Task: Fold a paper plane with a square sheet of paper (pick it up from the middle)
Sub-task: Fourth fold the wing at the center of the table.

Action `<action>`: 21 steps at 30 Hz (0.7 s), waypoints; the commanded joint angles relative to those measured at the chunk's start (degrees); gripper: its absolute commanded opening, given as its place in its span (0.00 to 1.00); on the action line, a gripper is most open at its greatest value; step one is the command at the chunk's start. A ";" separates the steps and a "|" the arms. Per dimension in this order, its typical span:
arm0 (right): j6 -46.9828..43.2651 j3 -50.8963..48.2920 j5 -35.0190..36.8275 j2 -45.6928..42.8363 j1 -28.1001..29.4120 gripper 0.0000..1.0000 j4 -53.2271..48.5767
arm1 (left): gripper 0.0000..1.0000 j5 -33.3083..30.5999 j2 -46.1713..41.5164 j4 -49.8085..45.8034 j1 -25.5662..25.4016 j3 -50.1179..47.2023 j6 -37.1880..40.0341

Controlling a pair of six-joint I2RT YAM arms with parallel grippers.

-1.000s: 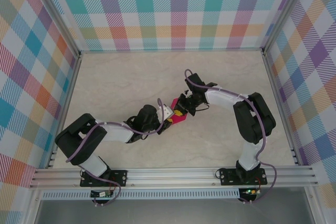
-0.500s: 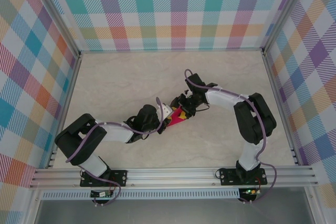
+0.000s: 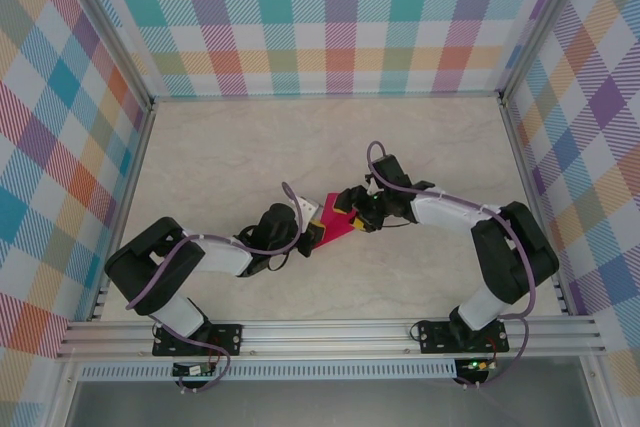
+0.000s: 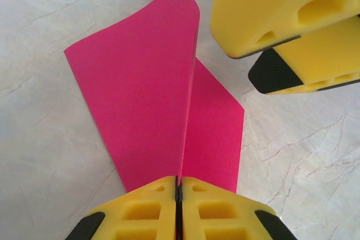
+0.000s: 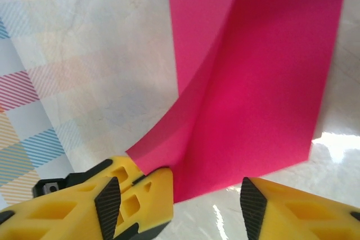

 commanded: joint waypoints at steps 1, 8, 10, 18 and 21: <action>-1.92 -1.65 -0.34 -0.48 -0.21 0.58 7.55 | 0.09 0.23 1.42 1.84 -0.66 -0.74 -8.00; -3.34 -2.14 -2.03 2.11 -0.13 0.46 9.02 | 0.10 -0.55 2.51 3.23 -0.68 -0.86 -13.78; -3.49 -2.67 -1.89 2.61 -0.08 0.43 8.78 | 0.10 -0.97 2.58 3.13 -0.60 -0.94 -14.32; -3.35 -3.42 -3.47 6.41 0.10 0.34 10.99 | 0.12 -1.16 2.68 2.56 -0.66 -1.20 -18.04; -3.44 -2.77 -4.28 7.99 0.23 0.34 11.93 | 0.13 -1.01 2.80 2.98 -0.68 -1.72 -20.03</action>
